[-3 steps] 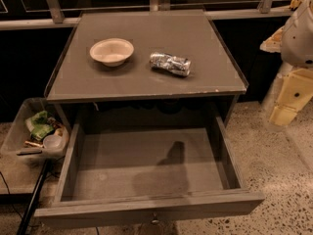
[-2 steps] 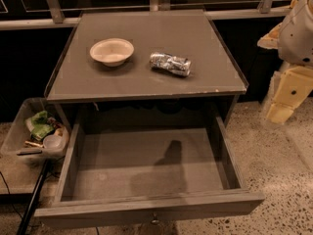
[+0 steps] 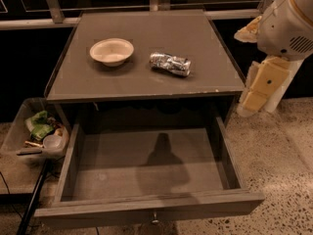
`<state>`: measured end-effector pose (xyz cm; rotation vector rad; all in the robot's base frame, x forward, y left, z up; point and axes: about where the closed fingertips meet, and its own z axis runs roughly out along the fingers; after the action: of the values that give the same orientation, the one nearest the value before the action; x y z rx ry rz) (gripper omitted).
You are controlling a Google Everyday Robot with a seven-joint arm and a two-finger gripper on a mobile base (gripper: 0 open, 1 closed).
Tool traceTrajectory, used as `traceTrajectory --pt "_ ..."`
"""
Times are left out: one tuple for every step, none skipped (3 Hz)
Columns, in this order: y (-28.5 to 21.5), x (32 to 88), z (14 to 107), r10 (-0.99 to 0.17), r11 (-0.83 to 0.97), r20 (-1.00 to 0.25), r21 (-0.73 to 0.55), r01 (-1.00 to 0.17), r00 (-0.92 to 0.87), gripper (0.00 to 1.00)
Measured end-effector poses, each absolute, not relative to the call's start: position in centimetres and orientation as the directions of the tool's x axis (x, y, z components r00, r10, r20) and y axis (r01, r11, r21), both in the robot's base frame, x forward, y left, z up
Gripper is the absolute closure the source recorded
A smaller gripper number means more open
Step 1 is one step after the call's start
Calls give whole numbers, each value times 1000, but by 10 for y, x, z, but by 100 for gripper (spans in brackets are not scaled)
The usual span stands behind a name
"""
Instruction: Place redbull can into top drawer
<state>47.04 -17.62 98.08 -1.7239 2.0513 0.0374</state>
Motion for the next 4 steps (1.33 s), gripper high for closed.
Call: traceTrajectory --pt "-163 483 973 -867 261 -486 -247 -933 -114 0" --pt "-148 497 967 -808 322 -575 -246 -914 -129 0" --pt "-145 506 971 -798 337 -590 -271 -902 -121 0" --pt "-145 506 971 -798 337 -590 -271 -902 -121 0"
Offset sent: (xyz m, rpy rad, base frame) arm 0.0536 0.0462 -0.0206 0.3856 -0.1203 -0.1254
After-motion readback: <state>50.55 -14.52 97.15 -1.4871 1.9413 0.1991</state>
